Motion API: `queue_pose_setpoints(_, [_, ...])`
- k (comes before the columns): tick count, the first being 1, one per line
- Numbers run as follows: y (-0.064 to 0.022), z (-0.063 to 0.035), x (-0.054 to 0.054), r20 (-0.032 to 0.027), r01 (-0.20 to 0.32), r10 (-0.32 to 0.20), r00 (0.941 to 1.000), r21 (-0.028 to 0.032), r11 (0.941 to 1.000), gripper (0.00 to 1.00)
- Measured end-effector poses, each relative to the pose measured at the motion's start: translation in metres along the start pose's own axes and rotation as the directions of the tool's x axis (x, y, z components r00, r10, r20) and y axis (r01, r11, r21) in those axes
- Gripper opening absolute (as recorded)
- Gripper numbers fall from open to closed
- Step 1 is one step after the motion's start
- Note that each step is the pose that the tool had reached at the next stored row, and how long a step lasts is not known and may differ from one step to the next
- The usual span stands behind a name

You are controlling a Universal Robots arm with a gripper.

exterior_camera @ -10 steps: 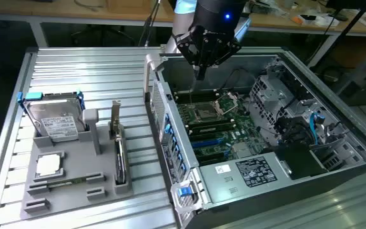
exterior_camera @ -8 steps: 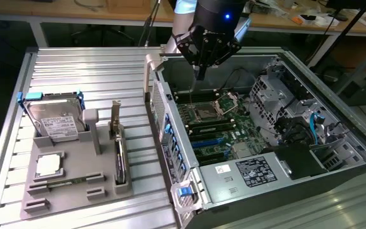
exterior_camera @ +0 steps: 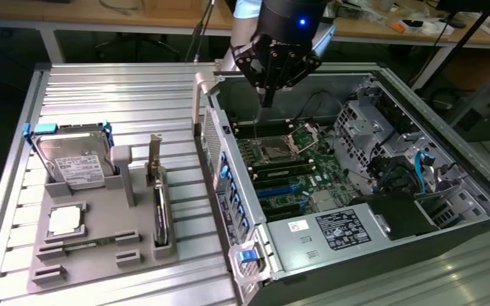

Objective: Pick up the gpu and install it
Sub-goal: 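Reach for the gpu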

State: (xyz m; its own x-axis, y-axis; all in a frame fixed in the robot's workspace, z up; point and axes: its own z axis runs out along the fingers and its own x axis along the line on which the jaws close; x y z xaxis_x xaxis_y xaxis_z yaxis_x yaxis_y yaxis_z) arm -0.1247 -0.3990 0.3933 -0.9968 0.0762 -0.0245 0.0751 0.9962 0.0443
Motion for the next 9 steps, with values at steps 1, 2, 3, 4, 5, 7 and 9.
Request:
queue_pose_setpoints(1, [-0.0001, 0.0, 0.0003, 0.0, 0.0, 0.0, 1.0, 0.0, 1.0, 0.11])
queue_pose_setpoints(2, [-0.0002, 0.0, 0.0007, 0.0, 0.0, 0.0, 1.0, -0.0001, 1.0, 0.11])
queue_pose_setpoints(3, [-0.0003, 0.0, 0.0011, 0.0, 0.0, 0.0, 1.0, 0.0, 1.0, 0.11])
queue_pose_setpoints(4, [-0.0004, -0.0001, 0.0015, 0.0, 0.0, 0.0, 1.0, 0.0, 1.0, 0.11])
queue_pose_setpoints(5, [-0.0005, -0.0001, 0.0017, 0.0, 0.0, 0.0, 1.0, 0.0, 1.0, 0.11])
queue_pose_setpoints(7, [-0.0009, -0.0001, 0.0028, 0.0, 0.0, 0.0, 1.0, 0.0, 1.0, 0.11])
queue_pose_setpoints(9, [-0.0011, -0.0001, 0.0034, 0.0, 0.0, 0.0, 1.0, 0.0, 1.0, 0.11])
